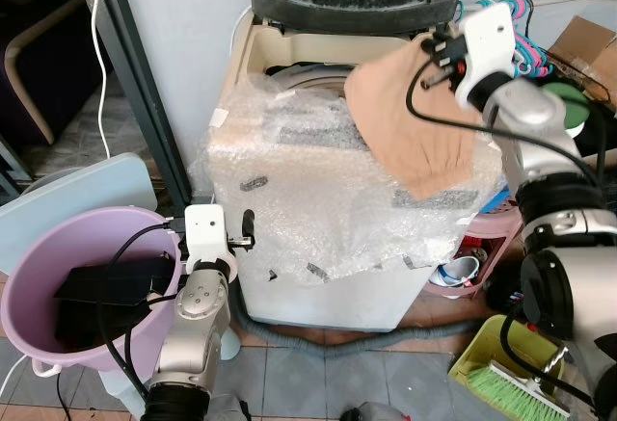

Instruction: Clothes washing

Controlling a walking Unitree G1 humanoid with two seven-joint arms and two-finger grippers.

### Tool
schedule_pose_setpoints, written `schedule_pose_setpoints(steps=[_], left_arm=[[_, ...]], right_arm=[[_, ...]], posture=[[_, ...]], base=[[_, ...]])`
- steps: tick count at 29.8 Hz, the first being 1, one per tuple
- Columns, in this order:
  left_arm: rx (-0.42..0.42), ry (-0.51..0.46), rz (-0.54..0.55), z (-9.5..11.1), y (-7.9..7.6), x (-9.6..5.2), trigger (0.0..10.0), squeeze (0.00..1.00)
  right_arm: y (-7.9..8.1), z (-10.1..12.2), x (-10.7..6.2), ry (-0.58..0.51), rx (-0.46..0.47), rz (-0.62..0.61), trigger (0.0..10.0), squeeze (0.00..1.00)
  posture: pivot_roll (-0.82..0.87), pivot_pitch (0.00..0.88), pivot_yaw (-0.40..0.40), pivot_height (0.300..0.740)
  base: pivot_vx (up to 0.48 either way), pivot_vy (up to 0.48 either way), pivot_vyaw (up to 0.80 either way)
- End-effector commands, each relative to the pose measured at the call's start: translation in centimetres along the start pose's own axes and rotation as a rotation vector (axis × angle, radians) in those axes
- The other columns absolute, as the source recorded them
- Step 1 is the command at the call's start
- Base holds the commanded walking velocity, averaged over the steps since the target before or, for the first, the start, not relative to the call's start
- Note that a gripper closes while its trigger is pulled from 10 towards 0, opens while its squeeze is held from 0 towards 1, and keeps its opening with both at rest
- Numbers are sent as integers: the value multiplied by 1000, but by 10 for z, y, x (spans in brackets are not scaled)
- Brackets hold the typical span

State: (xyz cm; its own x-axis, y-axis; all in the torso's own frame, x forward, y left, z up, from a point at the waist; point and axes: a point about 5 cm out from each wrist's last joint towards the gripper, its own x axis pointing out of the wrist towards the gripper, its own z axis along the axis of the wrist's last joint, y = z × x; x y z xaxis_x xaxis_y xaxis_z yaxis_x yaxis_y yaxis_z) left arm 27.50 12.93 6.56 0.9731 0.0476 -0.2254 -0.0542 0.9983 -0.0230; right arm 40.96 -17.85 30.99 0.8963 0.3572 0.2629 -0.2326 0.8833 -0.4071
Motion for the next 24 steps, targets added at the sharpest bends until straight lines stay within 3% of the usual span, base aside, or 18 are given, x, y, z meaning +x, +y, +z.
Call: schedule_pose_setpoints(steps=[1,3,4,5,6,7,9,10,14,19,21,24], left_arm=[[1,-10,12,3,0,0,10000,0],[-2,-10,17,3,1,1,10000,0],[-3,-11,20,3,0,1,10000,0],[-4,-11,22,3,0,2,10000,0],[-6,-13,23,4,-1,2,10000,0],[-8,-15,23,4,-1,2,10000,0],[-9,-16,24,4,-2,2,10000,0],[-12,-17,27,4,-1,1,10000,0],[-13,-15,28,3,0,1,10000,0],[-9,-14,17,4,-1,2,10000,0],[-12,-13,4,6,-2,5,10000,0],[-14,-13,1,7,-2,6,10000,0]], right_arm=[[-4,24,11,-78,10,-53,0,0],[-5,40,18,-118,6,-98,0,0],[-5,43,21,-115,-11,-121,1216,0],[-5,44,22,-108,-24,-135,1216,0],[-3,37,23,-60,-48,-139,10000,761],[0,28,23,-3,-70,-135,10000,1000],[7,17,22,57,-88,-82,10000,1000],[17,-15,13,194,-125,8,10000,1000],[18,-41,0,278,-130,60,10000,1000],[13,-51,-10,278,-122,74,10000,1000],[14,-54,-18,199,-95,102,10000,1000],[16,-56,-21,171,-84,112,10000,1000]], posture=[[9,0,-44,740],[8,0,-46,740],[12,0,-50,740],[14,0,-51,740],[18,0,-54,740],[20,0,-56,740],[23,0,-58,740],[23,0,-58,740],[17,0,-50,740],[0,0,-31,740],[-13,0,-21,740],[-14,0,-20,740]], base=[[0,0,0],[0,0,0],[0,0,0],[0,0,0],[0,0,0],[0,0,0],[0,0,0],[0,0,0],[0,0,0],[0,0,0],[0,0,0],[0,0,0]])
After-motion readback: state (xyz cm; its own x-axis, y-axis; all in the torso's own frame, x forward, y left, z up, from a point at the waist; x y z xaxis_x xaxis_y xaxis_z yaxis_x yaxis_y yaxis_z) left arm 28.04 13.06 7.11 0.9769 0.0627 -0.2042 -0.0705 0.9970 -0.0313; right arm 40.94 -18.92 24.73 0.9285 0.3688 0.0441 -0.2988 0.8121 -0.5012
